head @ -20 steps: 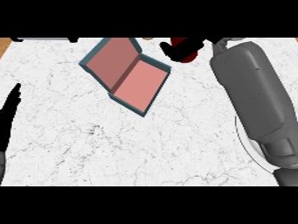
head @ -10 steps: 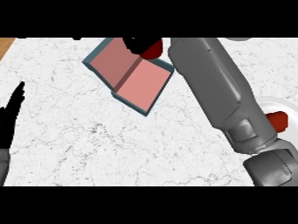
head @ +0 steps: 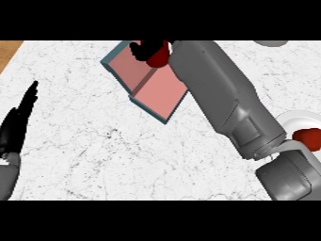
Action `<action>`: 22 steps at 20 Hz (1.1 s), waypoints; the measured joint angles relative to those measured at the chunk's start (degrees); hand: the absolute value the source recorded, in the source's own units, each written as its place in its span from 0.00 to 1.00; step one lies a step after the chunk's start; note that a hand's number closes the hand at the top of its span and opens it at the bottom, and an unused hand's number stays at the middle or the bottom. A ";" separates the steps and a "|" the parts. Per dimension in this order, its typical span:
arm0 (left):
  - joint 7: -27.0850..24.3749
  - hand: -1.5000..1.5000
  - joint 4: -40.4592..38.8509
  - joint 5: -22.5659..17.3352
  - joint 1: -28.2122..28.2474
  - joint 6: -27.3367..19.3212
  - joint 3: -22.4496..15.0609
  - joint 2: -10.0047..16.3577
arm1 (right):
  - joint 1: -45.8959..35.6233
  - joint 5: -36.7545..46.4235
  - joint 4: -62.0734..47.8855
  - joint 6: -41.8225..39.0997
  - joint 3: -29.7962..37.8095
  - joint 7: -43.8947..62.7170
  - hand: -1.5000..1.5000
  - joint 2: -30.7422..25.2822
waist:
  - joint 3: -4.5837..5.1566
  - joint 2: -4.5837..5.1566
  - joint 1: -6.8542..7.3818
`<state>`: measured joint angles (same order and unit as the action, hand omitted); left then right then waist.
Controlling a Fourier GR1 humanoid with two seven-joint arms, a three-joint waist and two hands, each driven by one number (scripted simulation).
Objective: Pick the can from the plate and place it in the cardboard box
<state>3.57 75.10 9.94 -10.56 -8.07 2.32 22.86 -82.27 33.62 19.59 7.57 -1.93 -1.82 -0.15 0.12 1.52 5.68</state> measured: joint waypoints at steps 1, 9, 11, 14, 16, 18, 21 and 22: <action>0.17 0.50 -0.16 0.06 -0.65 0.08 -0.05 -0.04 | -0.12 -0.53 -1.23 0.63 -0.01 0.42 0.00 0.04 | 0.01 0.14 0.26; -0.25 0.50 -1.21 0.58 -2.31 0.68 -0.42 -0.19 | -0.90 -5.77 -7.84 0.88 1.43 1.60 0.00 0.13 | 0.02 0.78 2.08; 0.33 0.50 -0.96 0.88 -2.57 0.58 -0.83 -0.57 | -0.62 -7.02 -8.24 1.63 1.86 0.14 0.00 0.14 | 0.00 0.81 2.33; 0.09 0.50 -0.81 1.15 -2.26 0.46 -0.98 -0.77 | -0.36 -8.67 -7.97 3.92 2.58 -2.78 0.00 0.15 | -0.03 0.83 2.48; 0.35 0.50 -1.02 1.24 -2.58 0.31 -0.98 -1.03 | -0.53 -10.35 -7.42 5.26 3.64 -4.72 0.00 0.14 | -0.04 0.78 2.26; 0.54 0.50 -1.18 1.40 -2.85 0.08 -0.93 -1.18 | -0.71 -11.99 -6.92 7.02 4.98 -6.51 0.00 0.15 | -0.05 0.76 1.89; -0.06 0.50 -1.37 1.47 -2.04 -0.44 -0.62 -1.51 | -0.20 -14.91 -6.44 9.09 7.41 -9.25 0.00 0.14 | -0.06 0.56 1.17; -0.25 0.50 -1.05 1.71 -1.11 -0.82 -0.69 -1.67 | -0.06 -15.92 -6.17 9.06 8.51 -10.07 0.00 -0.27 | -0.08 0.42 0.76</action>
<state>3.32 74.06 11.65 -11.67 -8.89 1.63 21.19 -82.33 17.70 13.42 16.63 6.58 -11.89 -0.41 0.04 1.95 6.44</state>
